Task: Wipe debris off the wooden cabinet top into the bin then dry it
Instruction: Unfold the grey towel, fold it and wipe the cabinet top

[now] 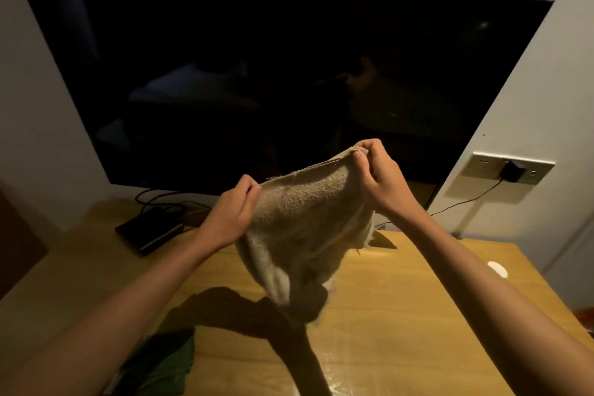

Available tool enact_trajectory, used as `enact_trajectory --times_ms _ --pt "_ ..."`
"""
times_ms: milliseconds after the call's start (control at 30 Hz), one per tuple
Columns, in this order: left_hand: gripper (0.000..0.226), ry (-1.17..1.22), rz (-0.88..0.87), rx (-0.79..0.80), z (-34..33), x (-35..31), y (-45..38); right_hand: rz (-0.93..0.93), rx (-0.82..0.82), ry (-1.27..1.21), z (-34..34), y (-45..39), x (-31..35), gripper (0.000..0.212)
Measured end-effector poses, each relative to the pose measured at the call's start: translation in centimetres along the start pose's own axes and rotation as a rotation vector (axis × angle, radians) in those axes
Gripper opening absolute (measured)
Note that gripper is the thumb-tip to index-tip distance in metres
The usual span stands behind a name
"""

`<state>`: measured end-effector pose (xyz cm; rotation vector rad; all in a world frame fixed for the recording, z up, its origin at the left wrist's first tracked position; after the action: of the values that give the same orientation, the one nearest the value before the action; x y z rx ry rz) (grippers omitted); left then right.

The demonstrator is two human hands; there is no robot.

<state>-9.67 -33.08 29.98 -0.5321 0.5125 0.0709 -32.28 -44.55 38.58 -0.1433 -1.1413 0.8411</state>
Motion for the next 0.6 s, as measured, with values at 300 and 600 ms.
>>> enact_trajectory --times_ms 300,600 --pt "0.039 -0.067 -0.132 0.388 -3.0 0.6 0.7 0.132 0.047 0.039 1.2 -0.2 2.4 0.015" --pt "0.02 0.055 0.144 0.553 -4.1 7.3 5.7 -0.138 -0.206 -0.157 5.3 0.8 -2.4 0.058"
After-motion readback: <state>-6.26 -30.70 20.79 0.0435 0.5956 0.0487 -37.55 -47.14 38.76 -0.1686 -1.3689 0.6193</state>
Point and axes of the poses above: each hand's wrist, its own y-axis away from the middle knuckle, its own z-axis out of the back of the hand, x = y × z, the point moved 10 cm from there along -y, towards the middle knuckle, and after that the axes turned 14 degrees about -y, right-handed, at the moved point
